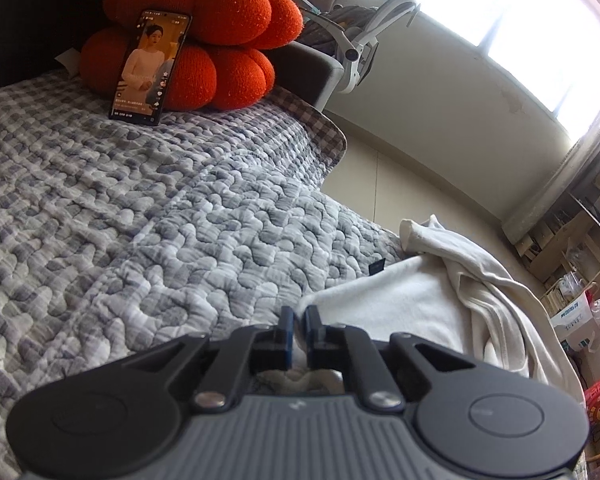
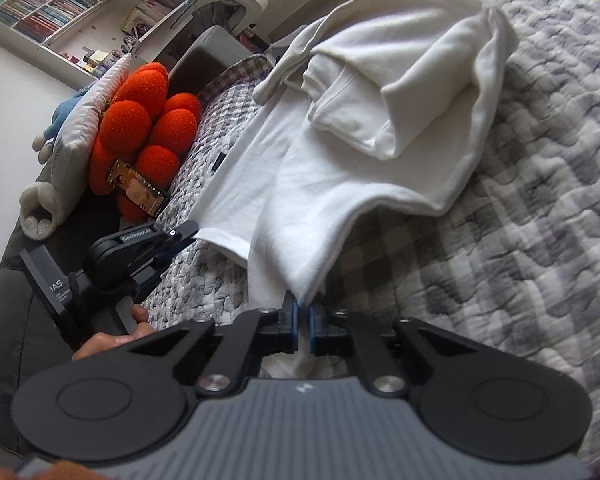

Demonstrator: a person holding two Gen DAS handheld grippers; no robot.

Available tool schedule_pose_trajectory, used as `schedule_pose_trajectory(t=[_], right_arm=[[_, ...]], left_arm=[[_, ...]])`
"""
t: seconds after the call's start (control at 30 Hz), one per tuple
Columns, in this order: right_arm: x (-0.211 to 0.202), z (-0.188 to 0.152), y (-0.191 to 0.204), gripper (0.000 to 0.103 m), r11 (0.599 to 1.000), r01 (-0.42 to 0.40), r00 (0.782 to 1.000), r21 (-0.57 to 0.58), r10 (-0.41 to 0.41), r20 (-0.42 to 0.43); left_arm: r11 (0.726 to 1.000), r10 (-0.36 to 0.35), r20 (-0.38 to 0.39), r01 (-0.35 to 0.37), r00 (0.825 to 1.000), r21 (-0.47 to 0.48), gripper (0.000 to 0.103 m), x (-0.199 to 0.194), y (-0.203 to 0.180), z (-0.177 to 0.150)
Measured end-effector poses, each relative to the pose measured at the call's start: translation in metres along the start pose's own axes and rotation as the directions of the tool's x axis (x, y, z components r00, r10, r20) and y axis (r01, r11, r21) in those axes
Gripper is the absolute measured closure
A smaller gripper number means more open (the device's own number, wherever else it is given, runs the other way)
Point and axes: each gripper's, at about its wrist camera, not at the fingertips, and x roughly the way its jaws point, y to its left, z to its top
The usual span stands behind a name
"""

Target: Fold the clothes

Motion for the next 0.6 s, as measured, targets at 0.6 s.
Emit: schedule_pose_trajectory(t=[0.6], right_arm=[[-0.074,0.023,-0.052,0.097,0.986,0.131,0.956,0.106,-0.154,0.249]], left_arm=[[0.998,0.061,0.031,-0.061,0.998,-0.008,0.098,-0.069,0.008,-0.005]])
